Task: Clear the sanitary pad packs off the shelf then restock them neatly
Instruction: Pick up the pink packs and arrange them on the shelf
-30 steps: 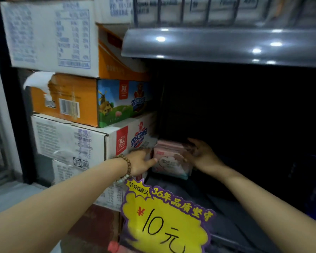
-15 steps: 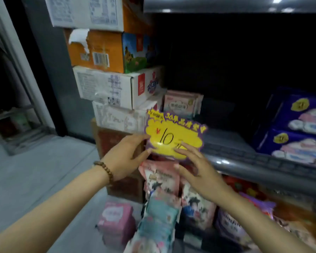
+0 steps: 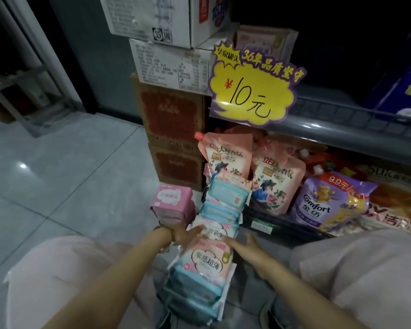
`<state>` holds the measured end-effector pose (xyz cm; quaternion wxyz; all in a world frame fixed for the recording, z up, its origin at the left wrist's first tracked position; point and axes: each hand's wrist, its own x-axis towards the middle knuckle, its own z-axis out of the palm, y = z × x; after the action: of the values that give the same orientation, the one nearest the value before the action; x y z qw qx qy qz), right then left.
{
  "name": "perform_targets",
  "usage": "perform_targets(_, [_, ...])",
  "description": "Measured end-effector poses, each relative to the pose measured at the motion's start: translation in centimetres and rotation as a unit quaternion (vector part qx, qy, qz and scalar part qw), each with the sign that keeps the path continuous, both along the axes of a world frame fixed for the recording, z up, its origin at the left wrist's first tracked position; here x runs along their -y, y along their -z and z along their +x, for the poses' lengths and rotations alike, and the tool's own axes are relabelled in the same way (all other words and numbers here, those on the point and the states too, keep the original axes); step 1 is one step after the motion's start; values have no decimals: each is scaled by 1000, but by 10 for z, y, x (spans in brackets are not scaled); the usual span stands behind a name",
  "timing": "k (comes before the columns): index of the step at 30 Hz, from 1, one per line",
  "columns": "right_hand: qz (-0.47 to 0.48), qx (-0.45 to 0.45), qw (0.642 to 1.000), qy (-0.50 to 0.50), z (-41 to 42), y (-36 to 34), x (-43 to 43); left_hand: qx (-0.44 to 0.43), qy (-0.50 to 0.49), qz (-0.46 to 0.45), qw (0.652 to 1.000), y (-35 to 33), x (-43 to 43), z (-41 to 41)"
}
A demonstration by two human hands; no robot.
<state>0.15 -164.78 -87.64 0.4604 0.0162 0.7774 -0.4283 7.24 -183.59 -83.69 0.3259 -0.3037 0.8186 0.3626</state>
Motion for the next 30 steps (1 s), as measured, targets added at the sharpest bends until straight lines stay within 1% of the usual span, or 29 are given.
perform_targets(1, [17,57,998,6,6,9,-2,57,-6,4,998,-2,0,3])
perform_targets(3, [17,147,989,2,16,20,-4,117,13,14,993,3,6,7])
perform_targets(5, [2,206,979,-1,22,26,-6,128,22,34,991,13,14,8])
perform_targets(7, [-15,227,974,-8,26,30,-6,118,10,62,991,23,19,7])
perform_targets(10, [-26,224,974,-20,28,30,-6,133,-1,104,986,5,8,7])
perform_targets(12, [-32,209,977,-31,28,27,-8,134,29,79,987,-12,-2,7])
perform_targets(13, [-36,203,978,-35,27,23,-9,116,31,70,990,-18,0,6])
perform_targets(15, [-58,186,980,-39,24,14,-11,67,-27,38,997,-33,2,9])
perform_targets(16, [-79,177,980,-36,22,10,-11,37,-51,48,997,-26,10,11])
perform_targets(17, [-103,169,980,-24,19,7,-11,25,-37,81,996,-16,15,12])
perform_targets(18, [-128,162,979,-6,15,3,-12,28,-25,119,992,-22,13,13])
perform_targets(19, [-150,156,976,19,10,0,-12,7,-33,148,988,-22,12,11])
perform_targets(21, [-183,142,969,84,-4,-5,-14,-62,-90,183,977,-22,6,3])
perform_targets(23, [-210,137,956,150,-17,-7,-17,-124,-135,177,967,-19,1,-3])
perform_targets(25, [-233,147,937,215,-24,-1,-22,-153,-150,130,968,-8,-2,-6])
perform_targets(27, [-228,173,921,263,-23,10,-26,-148,-167,115,968,8,-2,-7])
perform_targets(28, [-223,185,915,280,-20,14,-26,-121,-177,121,969,15,-3,-5])
perform_targets(30, [-217,196,910,293,-11,19,-24,-72,-224,152,960,30,-7,-3])
